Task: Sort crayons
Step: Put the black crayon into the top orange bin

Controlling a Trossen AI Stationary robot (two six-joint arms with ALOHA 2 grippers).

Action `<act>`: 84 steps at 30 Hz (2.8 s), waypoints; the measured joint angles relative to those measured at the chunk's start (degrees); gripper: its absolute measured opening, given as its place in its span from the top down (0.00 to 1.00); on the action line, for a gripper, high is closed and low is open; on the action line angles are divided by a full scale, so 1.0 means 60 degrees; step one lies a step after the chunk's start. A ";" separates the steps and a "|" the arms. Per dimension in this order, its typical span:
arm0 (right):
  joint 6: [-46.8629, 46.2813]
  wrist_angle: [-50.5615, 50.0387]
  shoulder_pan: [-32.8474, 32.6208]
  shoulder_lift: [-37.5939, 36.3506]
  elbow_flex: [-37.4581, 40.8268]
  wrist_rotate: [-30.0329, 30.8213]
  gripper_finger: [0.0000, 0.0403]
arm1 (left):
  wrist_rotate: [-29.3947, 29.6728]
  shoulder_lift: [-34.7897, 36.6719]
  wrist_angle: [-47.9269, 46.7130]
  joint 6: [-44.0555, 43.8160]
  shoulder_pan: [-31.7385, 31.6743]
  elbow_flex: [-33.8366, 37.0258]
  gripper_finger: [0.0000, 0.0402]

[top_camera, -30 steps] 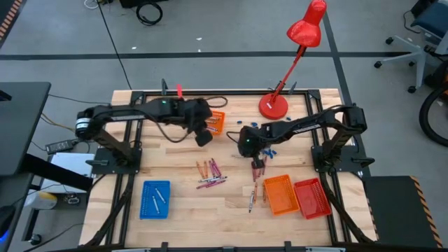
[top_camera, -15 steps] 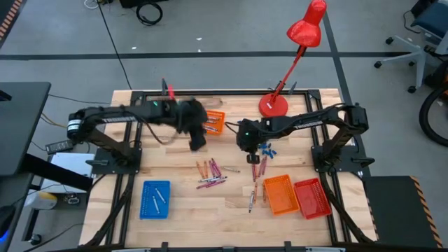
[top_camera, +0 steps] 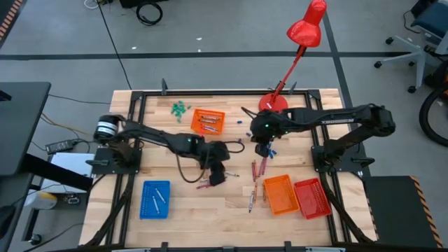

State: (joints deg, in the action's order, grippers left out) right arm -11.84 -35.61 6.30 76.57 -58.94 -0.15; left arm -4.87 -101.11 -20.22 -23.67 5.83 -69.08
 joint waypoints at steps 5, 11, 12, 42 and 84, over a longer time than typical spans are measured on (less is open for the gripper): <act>-0.0119 0.0024 -0.0202 -0.0240 0.0000 0.0107 0.88 | 0.0027 -0.1062 -0.0321 0.0466 -0.0100 -0.0671 0.77; -0.0349 -0.0119 -0.0527 -0.0211 -0.0004 0.0110 0.88 | 0.0020 -0.2079 -0.0732 0.1754 -0.0202 -0.1500 0.69; -0.0372 -0.0121 -0.0589 -0.0204 -0.0004 0.0110 0.88 | 0.0020 -0.2186 -0.0758 0.1911 -0.0208 -0.1509 0.69; -0.1256 -0.0309 -0.1485 -0.0189 -0.0004 0.0934 0.88 | 0.0906 -0.2935 -0.1209 0.2309 0.0273 -0.1554 0.96; -0.1180 -0.0844 -0.1496 -0.0790 -0.0011 0.1366 0.88 | 0.2217 -0.0072 -0.0383 -0.2561 -0.3642 -0.0592 0.92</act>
State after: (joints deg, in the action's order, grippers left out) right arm -18.92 -40.68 -2.68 71.83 -59.00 8.05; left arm 8.43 -101.54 -22.52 -39.04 -16.03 -72.63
